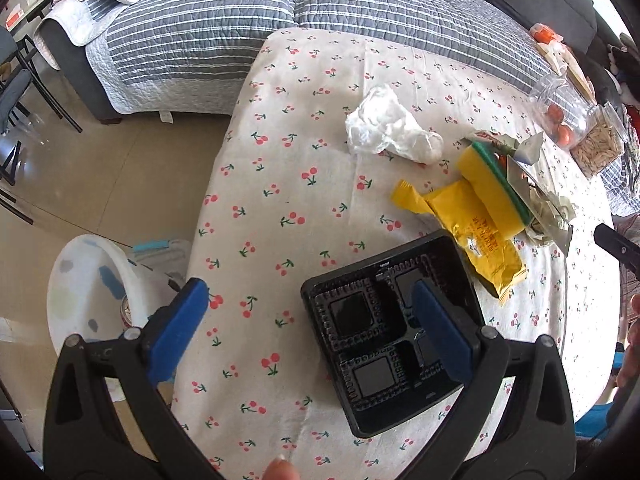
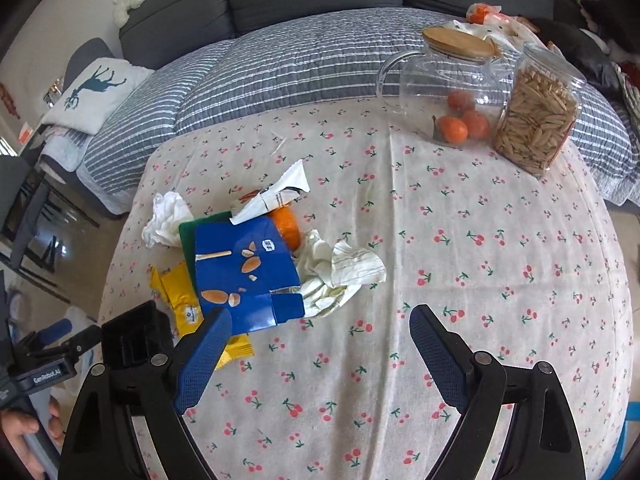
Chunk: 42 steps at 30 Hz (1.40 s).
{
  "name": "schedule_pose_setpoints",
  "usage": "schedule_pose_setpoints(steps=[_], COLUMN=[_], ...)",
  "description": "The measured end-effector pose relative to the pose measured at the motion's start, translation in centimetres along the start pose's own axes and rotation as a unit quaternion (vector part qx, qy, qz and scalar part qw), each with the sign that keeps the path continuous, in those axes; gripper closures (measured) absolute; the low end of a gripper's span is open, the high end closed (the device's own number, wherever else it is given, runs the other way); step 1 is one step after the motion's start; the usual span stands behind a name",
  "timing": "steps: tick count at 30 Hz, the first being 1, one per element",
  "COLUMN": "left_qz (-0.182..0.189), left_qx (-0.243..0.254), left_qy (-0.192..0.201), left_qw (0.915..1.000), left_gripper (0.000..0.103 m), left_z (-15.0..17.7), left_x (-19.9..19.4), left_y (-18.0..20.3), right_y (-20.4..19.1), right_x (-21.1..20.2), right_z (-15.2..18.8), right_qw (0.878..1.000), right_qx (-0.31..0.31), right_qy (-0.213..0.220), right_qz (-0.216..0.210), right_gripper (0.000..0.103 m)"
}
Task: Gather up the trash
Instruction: 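Return both grippers over the table toward the remaining trash, then grasp the blue snack box with the right gripper while the left gripper grasps the tissue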
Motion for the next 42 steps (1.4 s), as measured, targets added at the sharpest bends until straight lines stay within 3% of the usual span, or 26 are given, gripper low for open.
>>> schedule_pose_setpoints(steps=[6, 15, 17, 28, 36, 42], left_qz=[-0.002, -0.009, -0.009, 0.003, 0.002, 0.042], left_qx=[-0.011, -0.014, -0.015, -0.006, 0.031, 0.032], left_qy=[0.002, -0.002, -0.004, 0.007, 0.028, -0.008], left_qw=[0.9999, 0.9999, 0.9998, 1.0000, 0.9991, 0.9986], left_gripper=[0.002, 0.002, 0.002, 0.002, 0.002, 0.013], left_z=[-0.9, -1.0, -0.9, -1.2, -5.7, -9.7], left_x=[0.3, 0.5, 0.6, -0.2, -0.2, 3.0], left_y=[-0.4, -1.4, -1.6, -1.1, 1.7, 4.3], right_y=[-3.0, -3.4, -3.6, -2.9, -1.4, 0.2], right_x=[1.6, 5.2, 5.2, 1.5, -2.6, -3.0], right_z=[-1.4, -1.8, -1.7, -0.7, -0.6, -0.5], right_qw=[0.999, 0.998, 0.997, 0.998, 0.998, 0.998], right_qx=[-0.030, -0.032, -0.037, -0.038, -0.032, -0.025], right_qy=[-0.009, -0.049, -0.049, -0.023, 0.024, 0.029], right_qz=[-0.042, -0.039, -0.042, -0.048, -0.056, -0.053], right_gripper=[0.012, 0.019, 0.027, 0.030, 0.030, 0.030])
Point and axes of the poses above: each gripper's, at about its wrist camera, not at the fingertips, and x roughly the way its jaws point, y to its right, z to its underside, the point moved 8 cm from there along x, roughly the way its jaws point, and after that the axes turned 13 degrees about -y, right-handed, at the moved point
